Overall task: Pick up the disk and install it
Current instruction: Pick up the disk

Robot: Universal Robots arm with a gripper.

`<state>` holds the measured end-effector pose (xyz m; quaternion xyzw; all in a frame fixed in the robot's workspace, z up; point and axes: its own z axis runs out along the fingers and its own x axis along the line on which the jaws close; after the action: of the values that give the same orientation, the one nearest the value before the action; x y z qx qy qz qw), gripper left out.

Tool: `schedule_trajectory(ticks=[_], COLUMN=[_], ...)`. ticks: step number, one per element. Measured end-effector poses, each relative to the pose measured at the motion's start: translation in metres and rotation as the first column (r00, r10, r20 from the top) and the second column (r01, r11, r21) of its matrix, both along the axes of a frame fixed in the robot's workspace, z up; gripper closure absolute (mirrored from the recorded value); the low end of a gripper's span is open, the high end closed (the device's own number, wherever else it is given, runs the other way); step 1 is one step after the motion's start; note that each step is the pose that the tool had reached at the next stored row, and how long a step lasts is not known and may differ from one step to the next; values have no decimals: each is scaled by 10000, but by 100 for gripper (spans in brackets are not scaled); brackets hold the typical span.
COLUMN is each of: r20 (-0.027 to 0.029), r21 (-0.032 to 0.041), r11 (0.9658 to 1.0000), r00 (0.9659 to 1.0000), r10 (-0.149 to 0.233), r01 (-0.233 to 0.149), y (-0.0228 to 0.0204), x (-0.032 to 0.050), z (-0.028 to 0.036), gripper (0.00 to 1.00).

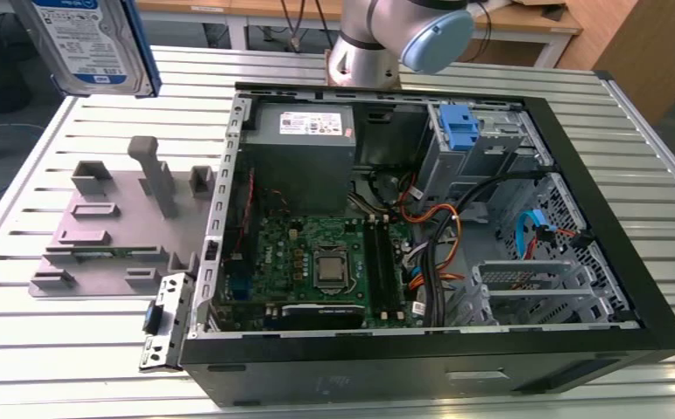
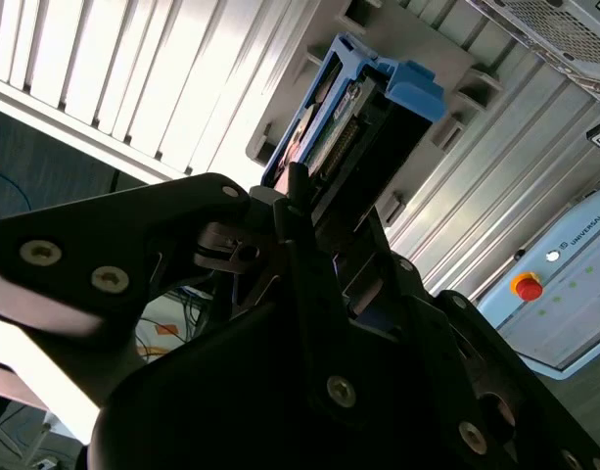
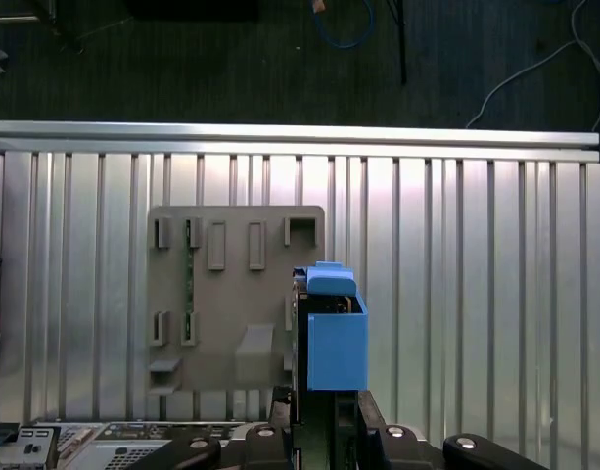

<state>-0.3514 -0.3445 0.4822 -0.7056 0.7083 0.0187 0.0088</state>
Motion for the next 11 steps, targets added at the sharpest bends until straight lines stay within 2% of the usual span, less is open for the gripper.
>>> schedule_trajectory(ticks=[11], r20=[0], r21=[0], r11=[10000], r00=[10000], r10=[0], r01=[0], y=[0], x=[128], z=[0], gripper=[65])
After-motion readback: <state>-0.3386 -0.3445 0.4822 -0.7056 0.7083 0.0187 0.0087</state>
